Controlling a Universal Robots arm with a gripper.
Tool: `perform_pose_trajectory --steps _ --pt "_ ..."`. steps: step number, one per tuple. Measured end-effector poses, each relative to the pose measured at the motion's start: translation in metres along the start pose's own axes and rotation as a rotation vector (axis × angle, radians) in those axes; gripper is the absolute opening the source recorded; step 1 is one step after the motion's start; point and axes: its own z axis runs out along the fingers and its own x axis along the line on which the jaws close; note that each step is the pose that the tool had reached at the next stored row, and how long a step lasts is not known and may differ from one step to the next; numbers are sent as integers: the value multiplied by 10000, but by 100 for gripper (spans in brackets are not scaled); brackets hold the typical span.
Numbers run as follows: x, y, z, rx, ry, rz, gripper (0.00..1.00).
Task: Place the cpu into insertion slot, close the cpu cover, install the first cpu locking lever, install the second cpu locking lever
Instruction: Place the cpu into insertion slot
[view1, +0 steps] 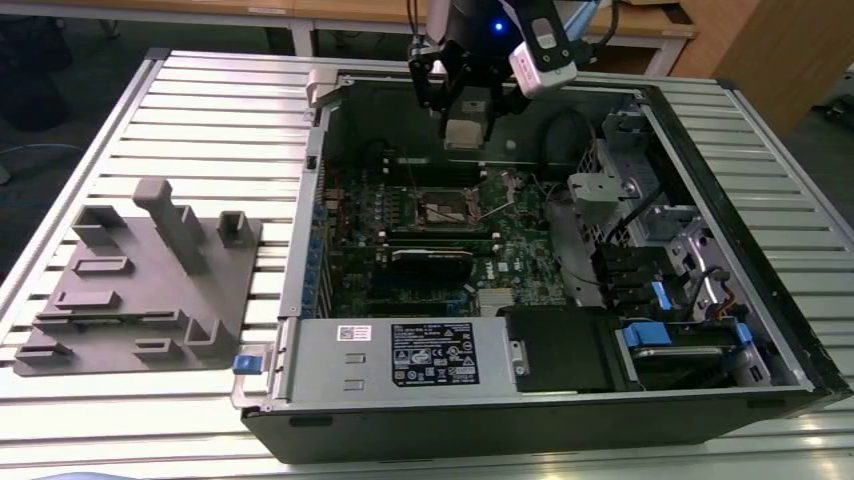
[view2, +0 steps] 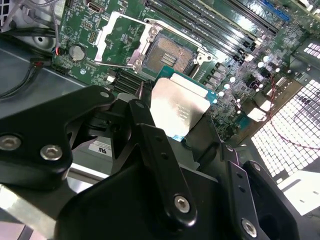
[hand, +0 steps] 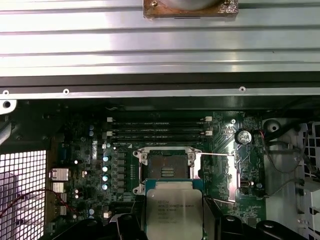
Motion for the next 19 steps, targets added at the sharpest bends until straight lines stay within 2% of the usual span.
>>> perform_pose_trajectory --steps 19 --pt "16 -4 36 -3 -2 1 54"
